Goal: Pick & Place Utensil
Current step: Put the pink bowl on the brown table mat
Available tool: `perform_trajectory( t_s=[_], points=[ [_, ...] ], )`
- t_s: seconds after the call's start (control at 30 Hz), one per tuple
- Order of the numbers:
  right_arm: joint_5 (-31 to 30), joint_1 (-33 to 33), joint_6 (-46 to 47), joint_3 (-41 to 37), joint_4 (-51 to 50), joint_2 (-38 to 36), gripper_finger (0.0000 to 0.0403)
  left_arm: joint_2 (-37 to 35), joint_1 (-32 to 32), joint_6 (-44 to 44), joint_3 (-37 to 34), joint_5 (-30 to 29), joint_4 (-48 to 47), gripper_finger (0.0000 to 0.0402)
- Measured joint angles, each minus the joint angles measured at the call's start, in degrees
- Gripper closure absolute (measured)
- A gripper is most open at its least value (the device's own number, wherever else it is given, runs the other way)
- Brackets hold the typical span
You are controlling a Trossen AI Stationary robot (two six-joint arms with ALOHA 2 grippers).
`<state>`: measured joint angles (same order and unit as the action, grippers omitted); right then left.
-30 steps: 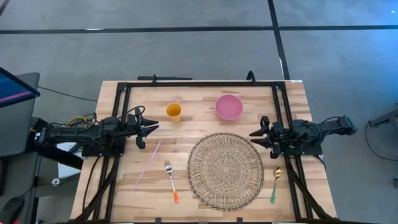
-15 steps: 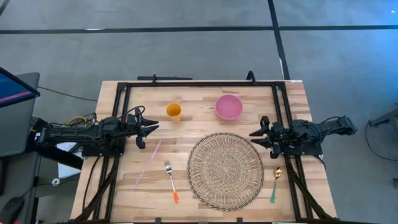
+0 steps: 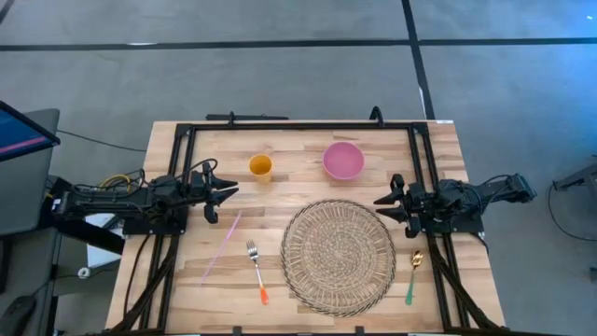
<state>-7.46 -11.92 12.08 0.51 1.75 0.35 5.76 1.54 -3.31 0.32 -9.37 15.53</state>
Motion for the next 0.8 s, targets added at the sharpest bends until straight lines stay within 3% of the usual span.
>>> perform_trajectory(
  t_s=[0.6,0.8],
  points=[
    [-0.1,0.0,0.0,0.0,0.8,0.0,0.0287,0.0,0.0,0.0,0.0,0.0,1.2,0.0314],
    [-0.1,0.0,-6.9,0.0,10.2,0.0,0.0287,0.0,-0.1,-3.4,0.0,0.0,2.2,0.0314]
  ],
)
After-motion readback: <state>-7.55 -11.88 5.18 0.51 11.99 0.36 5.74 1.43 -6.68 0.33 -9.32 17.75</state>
